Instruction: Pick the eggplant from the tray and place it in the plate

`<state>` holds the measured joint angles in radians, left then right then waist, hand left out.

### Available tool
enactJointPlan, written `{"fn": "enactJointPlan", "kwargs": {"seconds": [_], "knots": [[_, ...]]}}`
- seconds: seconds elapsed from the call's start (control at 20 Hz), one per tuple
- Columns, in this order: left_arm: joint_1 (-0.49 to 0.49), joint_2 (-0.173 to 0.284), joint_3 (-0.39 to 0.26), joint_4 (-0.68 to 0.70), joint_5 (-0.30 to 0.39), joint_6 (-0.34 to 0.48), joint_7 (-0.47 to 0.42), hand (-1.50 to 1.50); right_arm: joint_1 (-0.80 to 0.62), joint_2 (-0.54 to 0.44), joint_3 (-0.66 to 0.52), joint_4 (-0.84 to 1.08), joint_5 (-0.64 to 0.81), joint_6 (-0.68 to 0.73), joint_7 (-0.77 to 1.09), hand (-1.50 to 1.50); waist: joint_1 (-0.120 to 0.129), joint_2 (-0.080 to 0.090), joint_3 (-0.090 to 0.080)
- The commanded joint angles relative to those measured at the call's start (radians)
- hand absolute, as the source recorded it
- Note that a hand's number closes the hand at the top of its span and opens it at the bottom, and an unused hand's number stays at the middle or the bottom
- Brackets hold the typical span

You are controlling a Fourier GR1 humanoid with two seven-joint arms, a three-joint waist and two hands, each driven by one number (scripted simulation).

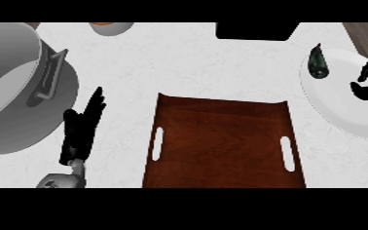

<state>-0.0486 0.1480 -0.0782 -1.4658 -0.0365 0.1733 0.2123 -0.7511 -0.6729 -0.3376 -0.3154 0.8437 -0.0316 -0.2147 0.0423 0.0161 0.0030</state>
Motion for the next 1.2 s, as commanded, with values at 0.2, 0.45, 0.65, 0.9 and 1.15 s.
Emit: {"fn": "enactJointPlan", "kwargs": {"seconds": [0.2, 0.45, 0.65, 0.9, 1.15], "knots": [[-0.022, -0.021, -0.005, -0.004, -0.019, 0.021, 0.019, 0.0, -0.036, -0.045, -0.031, 0.099, -0.039, 0.124, -0.22, -1.5, -0.004, 0.001, 0.001], [0.029, -0.002, 0.013, -0.023, -0.003, 0.008, 0.007, 0.0, -0.032, -0.036, -0.218, 0.082, -0.244, 0.169, -0.383, -1.5, -0.025, -0.01, 0.001], [0.019, -0.027, -0.006, -0.025, -0.016, 0.027, 0.027, 0.0, -0.048, -0.118, -0.357, 0.124, -0.385, 0.294, -0.39, -1.5, -0.028, -0.006, 0.002], [-0.001, -0.009, 0.009, -0.056, -0.021, 0.023, 0.045, 0.0, 0.054, -0.143, -0.377, 0.159, -0.42, 0.414, -0.477, -1.5, -0.014, -0.002, 0.002], [0.032, 0.027, 0.046, -0.008, 0.033, -0.056, -0.02, 0.0, 0.099, -0.116, -0.375, 0.155, -0.433, 0.449, -0.544, -1.5, -0.008, 0.0, 0.002]]}}
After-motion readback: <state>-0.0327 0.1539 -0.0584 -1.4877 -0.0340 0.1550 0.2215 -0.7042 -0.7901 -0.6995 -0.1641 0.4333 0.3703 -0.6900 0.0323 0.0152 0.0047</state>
